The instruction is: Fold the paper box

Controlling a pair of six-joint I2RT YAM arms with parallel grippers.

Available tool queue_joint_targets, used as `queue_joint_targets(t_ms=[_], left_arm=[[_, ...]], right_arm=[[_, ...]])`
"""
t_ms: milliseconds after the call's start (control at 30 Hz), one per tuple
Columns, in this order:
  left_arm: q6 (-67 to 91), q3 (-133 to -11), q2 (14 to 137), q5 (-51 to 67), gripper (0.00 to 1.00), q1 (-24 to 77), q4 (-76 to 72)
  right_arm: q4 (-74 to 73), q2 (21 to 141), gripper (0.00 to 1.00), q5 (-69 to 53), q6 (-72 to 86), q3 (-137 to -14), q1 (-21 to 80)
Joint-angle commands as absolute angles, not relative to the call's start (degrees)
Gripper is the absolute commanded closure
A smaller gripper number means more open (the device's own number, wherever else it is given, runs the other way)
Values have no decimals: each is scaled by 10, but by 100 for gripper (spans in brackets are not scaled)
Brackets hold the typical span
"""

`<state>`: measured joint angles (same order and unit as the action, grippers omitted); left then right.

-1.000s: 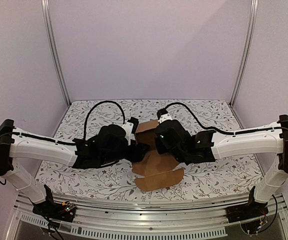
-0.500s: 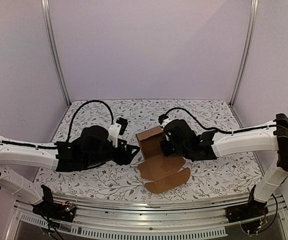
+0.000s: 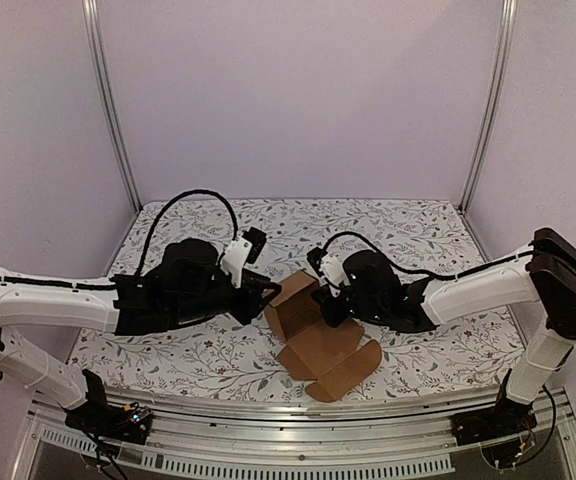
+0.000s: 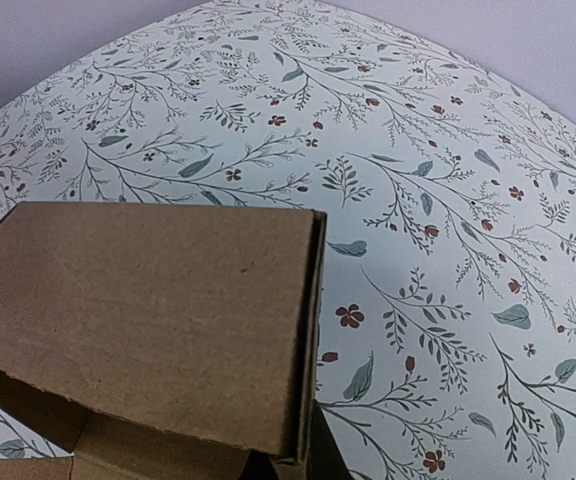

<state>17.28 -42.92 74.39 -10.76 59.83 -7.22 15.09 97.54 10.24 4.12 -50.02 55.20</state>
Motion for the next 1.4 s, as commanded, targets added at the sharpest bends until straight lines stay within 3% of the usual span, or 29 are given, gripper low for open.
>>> queue_joint_targets(t_ms=[0, 167, 1067, 1367], left_arm=[[163, -455, 793, -38, 77, 575, -111], [176, -485, 851, 6, 100, 553, -128], [189, -525, 989, 7, 100, 533, -129], [192, -526, 1003, 8, 100, 533, -122]], right_arm=[[277, 1000, 100, 48, 7, -466, 548], [386, 1019, 100, 43, -51, -426, 548], [611, 1130, 100, 23, -18, -374, 536], [664, 1164, 83, 32, -3, -367, 536]])
